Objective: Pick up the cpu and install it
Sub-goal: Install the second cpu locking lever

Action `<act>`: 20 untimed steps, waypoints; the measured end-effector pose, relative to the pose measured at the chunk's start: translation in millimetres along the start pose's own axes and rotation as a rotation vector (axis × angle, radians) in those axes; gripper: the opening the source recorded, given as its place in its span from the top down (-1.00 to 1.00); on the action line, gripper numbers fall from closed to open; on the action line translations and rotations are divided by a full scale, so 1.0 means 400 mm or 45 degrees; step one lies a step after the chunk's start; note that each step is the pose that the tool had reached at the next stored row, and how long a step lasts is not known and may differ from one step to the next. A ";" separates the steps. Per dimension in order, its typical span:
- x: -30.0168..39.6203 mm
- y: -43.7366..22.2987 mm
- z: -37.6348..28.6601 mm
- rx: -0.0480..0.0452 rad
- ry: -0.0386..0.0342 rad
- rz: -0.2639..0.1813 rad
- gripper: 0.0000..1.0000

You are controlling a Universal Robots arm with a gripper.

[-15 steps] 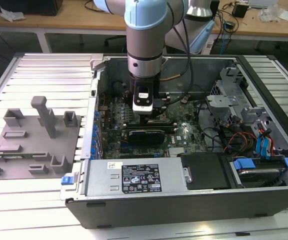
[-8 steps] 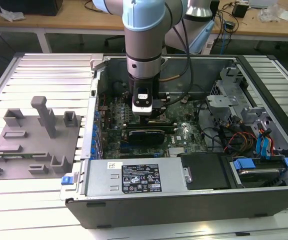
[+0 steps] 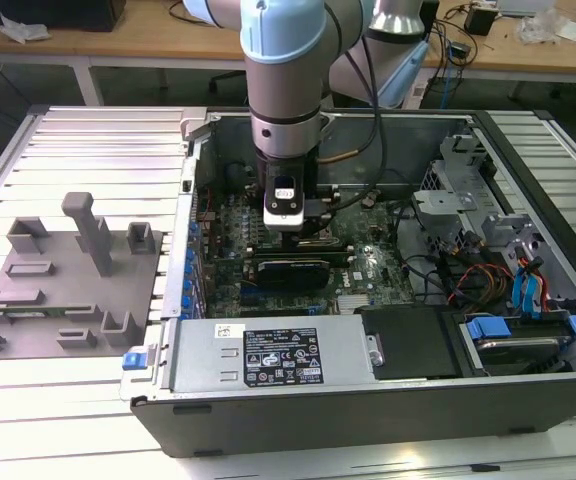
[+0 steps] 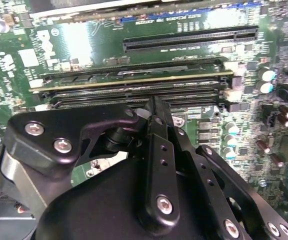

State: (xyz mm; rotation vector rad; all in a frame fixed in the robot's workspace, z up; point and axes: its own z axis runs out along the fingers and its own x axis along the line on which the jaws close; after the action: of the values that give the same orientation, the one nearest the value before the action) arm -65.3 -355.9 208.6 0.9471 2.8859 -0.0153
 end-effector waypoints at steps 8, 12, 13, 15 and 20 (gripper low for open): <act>0.023 -0.019 -0.002 -0.061 -0.0563 0.004 0.79; 0.028 -0.025 -0.001 -0.085 -0.0756 0.006 0.79; 0.030 -0.026 0.000 -0.087 -0.0777 0.006 0.79; 0.031 -0.027 0.000 -0.089 -0.0790 0.006 0.79; 0.042 -0.035 0.004 -0.089 -0.0792 0.007 0.79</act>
State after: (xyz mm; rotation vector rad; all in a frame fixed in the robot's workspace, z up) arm -86.8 -357.3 205.1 0.9249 2.8075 0.0555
